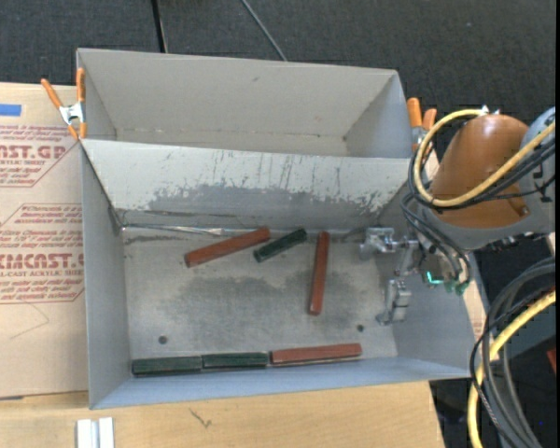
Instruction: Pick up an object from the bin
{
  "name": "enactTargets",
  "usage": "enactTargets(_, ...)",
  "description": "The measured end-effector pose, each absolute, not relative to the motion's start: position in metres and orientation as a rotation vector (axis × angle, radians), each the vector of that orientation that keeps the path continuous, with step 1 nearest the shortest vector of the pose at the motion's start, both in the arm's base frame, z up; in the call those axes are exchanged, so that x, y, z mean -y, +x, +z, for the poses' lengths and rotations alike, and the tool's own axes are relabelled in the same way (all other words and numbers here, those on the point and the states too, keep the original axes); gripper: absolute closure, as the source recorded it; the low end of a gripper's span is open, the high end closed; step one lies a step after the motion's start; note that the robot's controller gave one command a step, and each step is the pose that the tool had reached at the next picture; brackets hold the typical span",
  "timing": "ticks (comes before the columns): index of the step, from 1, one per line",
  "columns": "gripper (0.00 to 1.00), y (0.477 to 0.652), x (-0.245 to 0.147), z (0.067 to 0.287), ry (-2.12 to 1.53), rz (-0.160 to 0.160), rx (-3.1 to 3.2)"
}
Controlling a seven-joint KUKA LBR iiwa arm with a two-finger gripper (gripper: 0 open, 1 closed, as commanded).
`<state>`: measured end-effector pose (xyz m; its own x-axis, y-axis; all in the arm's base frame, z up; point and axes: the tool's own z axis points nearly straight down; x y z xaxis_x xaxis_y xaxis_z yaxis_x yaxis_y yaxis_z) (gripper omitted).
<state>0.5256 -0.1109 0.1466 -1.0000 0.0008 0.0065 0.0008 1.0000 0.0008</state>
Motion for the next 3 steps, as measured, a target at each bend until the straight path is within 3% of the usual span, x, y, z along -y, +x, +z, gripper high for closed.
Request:
enactTargets(1,0.00,0.528,0.110,0.151,0.002,0.001,3.143)
enactTargets(2,0.00,0.551,0.081,0.107,0.475,0.004,3.112)
enactTargets(3,0.00,0.557,0.065,0.087,0.790,-0.003,3.040)
